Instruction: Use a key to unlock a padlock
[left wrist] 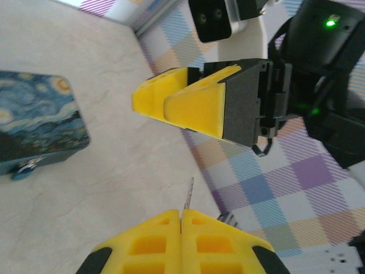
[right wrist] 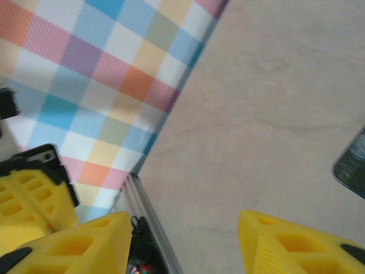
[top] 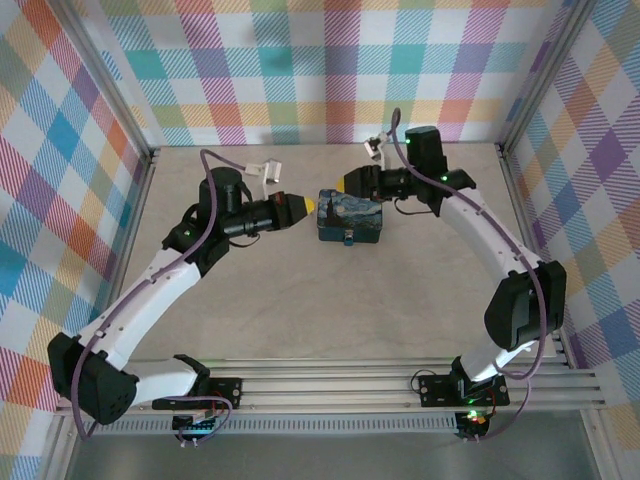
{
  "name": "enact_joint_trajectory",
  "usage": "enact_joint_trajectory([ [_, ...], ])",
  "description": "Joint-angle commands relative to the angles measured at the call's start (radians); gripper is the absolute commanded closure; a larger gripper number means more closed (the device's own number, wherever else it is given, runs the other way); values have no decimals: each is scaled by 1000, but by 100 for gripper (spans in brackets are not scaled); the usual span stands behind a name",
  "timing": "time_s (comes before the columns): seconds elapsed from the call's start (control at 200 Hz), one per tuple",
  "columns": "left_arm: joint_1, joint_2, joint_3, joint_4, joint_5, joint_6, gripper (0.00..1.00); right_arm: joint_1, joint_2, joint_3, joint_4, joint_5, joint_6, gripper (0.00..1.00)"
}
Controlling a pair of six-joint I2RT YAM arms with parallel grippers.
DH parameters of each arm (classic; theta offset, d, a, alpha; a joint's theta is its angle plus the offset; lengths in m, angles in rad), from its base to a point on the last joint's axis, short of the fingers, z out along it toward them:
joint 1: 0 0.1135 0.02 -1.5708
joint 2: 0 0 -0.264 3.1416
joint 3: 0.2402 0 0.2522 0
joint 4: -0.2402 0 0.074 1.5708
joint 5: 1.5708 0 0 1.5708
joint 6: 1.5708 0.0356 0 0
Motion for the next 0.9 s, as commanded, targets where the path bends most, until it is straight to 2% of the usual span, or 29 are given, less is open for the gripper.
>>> enact_joint_trajectory([
  [0.0, -1, -37, -55, -80, -83, 34, 100, 65, -5, -60, -35, 182, -30, 47],
  [0.115, 5, -59, -115, -91, -114, 27, 100, 114, 31, -144, -17, 339, 29, 44],
  [0.295, 8, -95, -197, -86, -148, 6, 100, 168, 121, -239, -15, 609, 176, 47],
  [0.5, 12, -167, -302, -72, -203, -17, 100, 227, 242, -175, -67, 822, 190, 49],
  [0.64, 18, -206, -358, -56, -219, -27, 100, 235, 280, -149, -46, 922, 180, 50],
  [0.895, 23, -213, -377, -65, -214, -17, 100, 250, 275, -171, 51, 1006, 156, 52],
])
